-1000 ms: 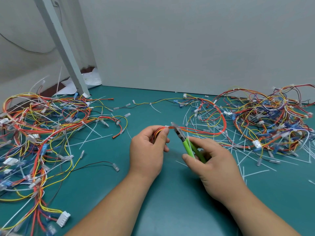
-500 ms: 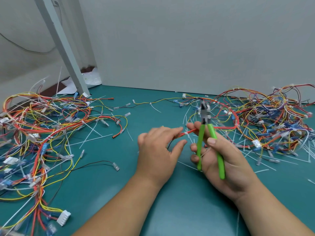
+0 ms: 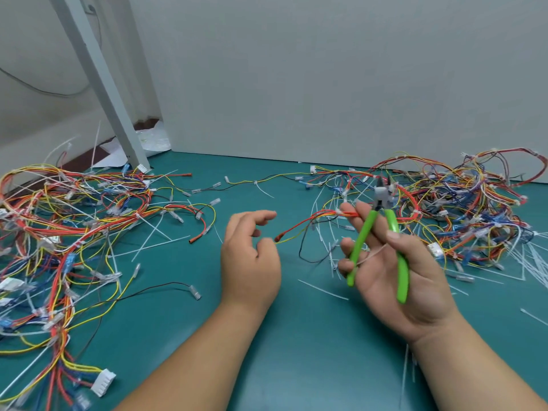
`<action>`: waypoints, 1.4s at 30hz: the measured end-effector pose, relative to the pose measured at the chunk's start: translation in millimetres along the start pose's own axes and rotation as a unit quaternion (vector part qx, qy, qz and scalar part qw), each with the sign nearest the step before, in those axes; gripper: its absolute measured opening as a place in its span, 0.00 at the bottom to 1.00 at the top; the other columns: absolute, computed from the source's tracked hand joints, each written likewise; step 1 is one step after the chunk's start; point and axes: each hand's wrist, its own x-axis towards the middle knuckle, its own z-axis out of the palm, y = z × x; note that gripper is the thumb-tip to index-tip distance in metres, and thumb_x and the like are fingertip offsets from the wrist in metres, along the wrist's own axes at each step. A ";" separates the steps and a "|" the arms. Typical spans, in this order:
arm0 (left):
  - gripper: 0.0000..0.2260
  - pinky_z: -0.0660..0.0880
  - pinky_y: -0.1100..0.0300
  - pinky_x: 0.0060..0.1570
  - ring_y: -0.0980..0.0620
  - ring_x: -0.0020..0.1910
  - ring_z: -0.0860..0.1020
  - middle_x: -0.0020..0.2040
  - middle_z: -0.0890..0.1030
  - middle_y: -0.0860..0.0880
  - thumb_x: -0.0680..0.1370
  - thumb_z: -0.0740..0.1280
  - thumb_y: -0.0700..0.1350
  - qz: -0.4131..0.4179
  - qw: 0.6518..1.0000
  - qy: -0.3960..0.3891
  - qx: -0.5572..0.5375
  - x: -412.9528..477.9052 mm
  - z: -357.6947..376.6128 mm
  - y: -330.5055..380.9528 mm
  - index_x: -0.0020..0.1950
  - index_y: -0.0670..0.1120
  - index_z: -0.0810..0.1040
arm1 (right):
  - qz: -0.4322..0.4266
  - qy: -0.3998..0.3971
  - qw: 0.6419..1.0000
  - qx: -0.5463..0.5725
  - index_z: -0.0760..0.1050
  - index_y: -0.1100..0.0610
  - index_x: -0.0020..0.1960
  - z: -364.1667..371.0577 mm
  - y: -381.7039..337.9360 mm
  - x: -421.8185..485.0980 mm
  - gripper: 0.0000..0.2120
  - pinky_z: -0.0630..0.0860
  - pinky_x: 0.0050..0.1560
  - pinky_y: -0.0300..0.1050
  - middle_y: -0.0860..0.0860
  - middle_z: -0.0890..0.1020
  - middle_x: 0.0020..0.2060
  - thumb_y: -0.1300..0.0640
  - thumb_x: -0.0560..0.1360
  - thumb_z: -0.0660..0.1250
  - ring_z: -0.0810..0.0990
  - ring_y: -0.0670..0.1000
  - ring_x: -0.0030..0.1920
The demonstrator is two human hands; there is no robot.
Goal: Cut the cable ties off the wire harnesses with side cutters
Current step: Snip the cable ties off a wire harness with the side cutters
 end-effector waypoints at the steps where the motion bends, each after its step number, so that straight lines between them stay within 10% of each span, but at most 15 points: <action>1: 0.18 0.69 0.67 0.54 0.56 0.55 0.75 0.54 0.76 0.53 0.73 0.59 0.39 0.012 1.000 0.003 -0.019 -0.6 -2.2 0.6 0.56 0.53 0.81 | 0.010 -0.009 1.000 -0.019 0.74 0.53 0.73 1.1 2.9 0.5 0.27 0.74 0.43 0.45 0.51 0.74 0.74 0.54 0.73 0.64 0.81 0.51 0.48; 6: 0.18 0.69 0.51 0.60 0.49 0.58 0.75 0.57 0.79 0.54 0.77 0.65 0.59 0.145 0.981 -0.061 0.113 -6.4 -0.4 6.7 0.61 0.53 0.83 | 0.039 -0.046 0.989 -0.138 0.77 0.53 0.69 8.4 19.6 0.7 0.26 0.72 0.44 0.46 0.51 0.76 0.72 0.54 0.71 0.70 0.80 0.51 0.51; 10: 0.07 0.72 0.41 0.51 0.54 0.46 0.80 0.43 0.83 0.59 0.79 0.67 0.52 0.140 0.979 -0.085 0.121 -6.7 3.7 5.9 0.53 0.55 0.84 | 0.052 -0.026 0.990 -0.129 0.79 0.53 0.68 8.4 20.5 0.0 0.27 0.73 0.43 0.46 0.52 0.78 0.69 0.54 0.69 0.71 0.78 0.50 0.51; 16: 0.04 0.76 0.47 0.48 0.54 0.42 0.79 0.40 0.80 0.59 0.78 0.65 0.52 0.079 0.996 -0.029 -0.002 -5.6 -0.3 2.6 0.45 0.57 0.79 | 0.027 0.069 0.997 -0.026 0.79 0.51 0.66 5.7 10.4 6.5 0.22 0.69 0.41 0.47 0.51 0.80 0.61 0.54 0.72 0.66 0.78 0.51 0.47; 20: 0.12 0.75 0.58 0.40 0.51 0.37 0.81 0.36 0.83 0.52 0.75 0.63 0.51 0.092 0.977 -0.154 -0.117 -11.2 -3.4 -1.0 0.42 0.49 0.85 | 0.002 0.106 0.994 -0.004 0.76 0.54 0.66 5.3 4.6 7.2 0.23 0.69 0.39 0.46 0.51 0.82 0.59 0.52 0.72 0.66 0.76 0.50 0.43; 26: 0.31 0.75 0.55 0.39 0.45 0.38 0.83 0.38 0.83 0.40 0.77 0.58 0.66 -0.238 0.881 -0.119 -0.390 12.6 -13.1 -7.3 0.46 0.39 0.85 | 0.026 -0.058 0.997 -0.043 0.76 0.60 0.69 10.6 5.5 -2.5 0.31 0.69 0.38 0.44 0.56 0.79 0.57 0.58 0.66 0.72 0.74 0.51 0.41; 32: 0.46 0.75 0.51 0.49 0.41 0.53 0.81 0.56 0.83 0.38 0.68 0.55 0.79 -0.338 0.729 -0.337 -0.491 27.3 -24.7 -7.8 0.62 0.41 0.83 | 0.082 -0.142 0.984 -0.063 0.78 0.63 0.66 19.5 10.1 -8.3 0.30 0.65 0.40 0.47 0.58 0.78 0.52 0.60 0.64 0.68 0.73 0.51 0.40; 42: 0.18 0.71 0.61 0.32 0.55 0.27 0.75 0.34 0.80 0.51 0.79 0.66 0.50 -0.300 0.774 -0.420 -0.367 13.3 -12.5 3.1 0.63 0.39 0.79 | 0.146 -0.213 0.957 -0.133 0.79 0.58 0.65 27.2 16.9 -9.3 0.26 0.61 0.38 0.49 0.57 0.79 0.53 0.59 0.66 0.69 0.70 0.52 0.41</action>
